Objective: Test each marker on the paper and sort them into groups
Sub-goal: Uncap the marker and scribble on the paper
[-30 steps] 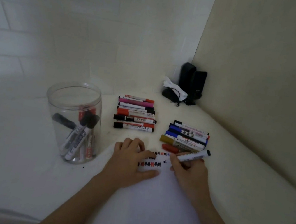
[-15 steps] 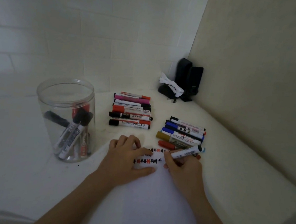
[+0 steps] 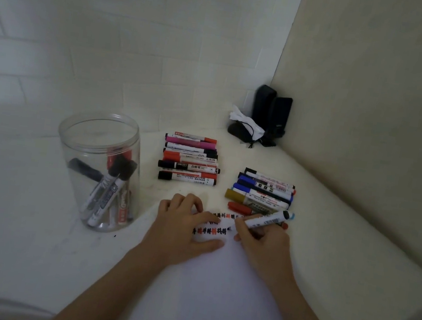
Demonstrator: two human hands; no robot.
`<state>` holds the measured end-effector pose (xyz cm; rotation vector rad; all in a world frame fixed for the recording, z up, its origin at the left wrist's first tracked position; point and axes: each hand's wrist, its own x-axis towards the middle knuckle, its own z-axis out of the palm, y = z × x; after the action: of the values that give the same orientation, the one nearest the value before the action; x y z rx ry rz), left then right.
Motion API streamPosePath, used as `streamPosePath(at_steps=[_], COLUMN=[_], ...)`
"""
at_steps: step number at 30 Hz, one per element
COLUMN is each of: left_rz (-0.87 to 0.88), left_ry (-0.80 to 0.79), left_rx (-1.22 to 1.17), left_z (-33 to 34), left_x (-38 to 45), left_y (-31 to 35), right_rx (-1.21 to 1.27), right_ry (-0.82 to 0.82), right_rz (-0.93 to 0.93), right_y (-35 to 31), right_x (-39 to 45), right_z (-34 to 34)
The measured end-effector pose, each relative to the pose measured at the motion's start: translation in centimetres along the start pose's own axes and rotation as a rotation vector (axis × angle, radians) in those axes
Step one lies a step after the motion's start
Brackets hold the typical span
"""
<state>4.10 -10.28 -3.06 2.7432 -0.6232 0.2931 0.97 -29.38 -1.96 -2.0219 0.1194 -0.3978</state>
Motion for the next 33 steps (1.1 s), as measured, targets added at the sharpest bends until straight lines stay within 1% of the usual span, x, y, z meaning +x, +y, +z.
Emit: streamPosePath(at_steps=[3, 11, 13, 16, 17, 19, 21, 23, 26, 28, 30, 33], left_rz=[0.005, -0.012, -0.059, -0.208, -0.245, -0.273, -0.273, -0.269, -0.250, -0.210, -0.173, -0.157], left_ry=[0.003, -0.007, 0.028, 0.148, 0.162, 0.132, 0.104, 0.130, 0.174, 0.159, 0.141, 0.167], left_rx=[0.012, -0.035, -0.089, -0.152, -0.158, -0.184, -0.239, -0.309, -0.499, -0.598, -0.634, -0.650], left_z=[0.0, -0.5, -0.6, -0.7, -0.7, -0.7, -1.0, -1.3, -1.9, -1.9, -1.6, -1.1], left_x=[-0.1, -0.4, -0.6, -1.6, -2.0, -2.5, -2.6, -2.3, -1.4, -0.9, -0.9, -1.2], left_y=[0.0, 0.2, 0.3, 0.4, 0.4, 0.2, 0.0, 0.1, 1.0, 1.9, 2.3, 1.8], right_rx=[0.018, -0.018, -0.006, -0.018, -0.011, 0.020, 0.081, 0.169, 0.222, 0.273, 0.323, 0.355], right_ry=[-0.018, 0.014, 0.012, 0.002, -0.001, 0.008, 0.024, 0.031, 0.027, -0.005, -0.041, -0.073], right_rz=[0.017, 0.014, 0.026, 0.016, 0.021, 0.038, 0.056, 0.076, 0.103, 0.142, 0.181, 0.224], right_y=[0.0, -0.1, -0.2, -0.3, -0.3, -0.3, -0.3, -0.4, -1.1, -1.6, -1.9, -2.3], right_x=[-0.1, 0.0, -0.1, -0.2, -0.2, -0.2, 0.0, -0.1, -0.2, -0.1, 0.1, 0.0], right_z=[0.0, 0.1, -0.1, -0.1, -0.2, -0.3, -0.6, -0.8, -1.0, -1.2, -1.5, -1.9])
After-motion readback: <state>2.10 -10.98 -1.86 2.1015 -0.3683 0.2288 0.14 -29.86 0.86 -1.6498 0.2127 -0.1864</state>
